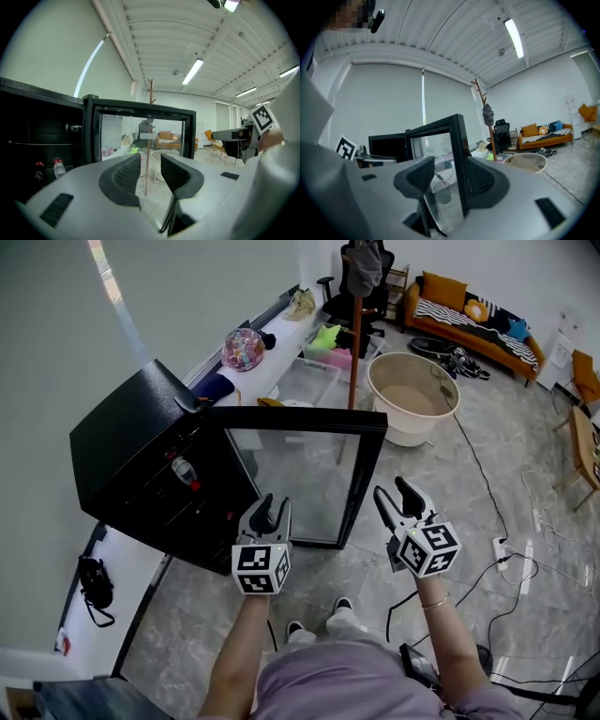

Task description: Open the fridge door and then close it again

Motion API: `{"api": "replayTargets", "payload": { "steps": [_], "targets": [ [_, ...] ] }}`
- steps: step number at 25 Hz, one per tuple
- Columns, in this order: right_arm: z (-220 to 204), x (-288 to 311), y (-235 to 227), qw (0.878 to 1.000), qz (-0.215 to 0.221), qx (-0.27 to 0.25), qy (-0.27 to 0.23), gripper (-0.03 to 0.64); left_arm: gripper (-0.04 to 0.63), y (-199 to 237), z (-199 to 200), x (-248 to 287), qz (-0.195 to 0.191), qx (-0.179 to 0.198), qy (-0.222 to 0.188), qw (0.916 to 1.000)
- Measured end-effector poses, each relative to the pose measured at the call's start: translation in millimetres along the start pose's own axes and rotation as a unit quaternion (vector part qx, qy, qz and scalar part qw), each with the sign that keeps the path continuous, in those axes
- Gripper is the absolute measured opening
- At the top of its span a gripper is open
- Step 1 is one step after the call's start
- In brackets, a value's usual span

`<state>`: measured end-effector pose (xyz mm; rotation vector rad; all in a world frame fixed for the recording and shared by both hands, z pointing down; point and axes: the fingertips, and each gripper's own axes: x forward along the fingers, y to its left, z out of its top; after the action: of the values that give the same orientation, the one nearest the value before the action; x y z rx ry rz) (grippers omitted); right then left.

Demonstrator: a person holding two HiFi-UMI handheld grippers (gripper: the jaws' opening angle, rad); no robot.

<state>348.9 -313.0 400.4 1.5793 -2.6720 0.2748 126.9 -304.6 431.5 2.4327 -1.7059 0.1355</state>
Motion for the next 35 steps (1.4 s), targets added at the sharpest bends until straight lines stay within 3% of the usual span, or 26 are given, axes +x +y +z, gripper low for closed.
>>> {"api": "replayTargets", "payload": {
  "steps": [14,22,29,35],
  "targets": [
    [22,78,-32,0.996,0.085,-0.025,0.008,0.279,0.155,16,-1,26,0.056,-0.017,0.006,0.9982],
    [25,103,-17,0.983,0.181,-0.033,0.007,0.278,0.155,20,-13,16,0.095,-0.032,0.016,0.9948],
    [25,93,-16,0.983,0.181,-0.012,-0.004,0.242,0.155,31,-25,-11,0.129,-0.044,0.023,0.9904],
    [14,64,15,0.983,0.18,-0.031,0.0,0.233,0.155,42,-32,-35,0.129,-0.048,0.021,0.9903]
  ]
}}
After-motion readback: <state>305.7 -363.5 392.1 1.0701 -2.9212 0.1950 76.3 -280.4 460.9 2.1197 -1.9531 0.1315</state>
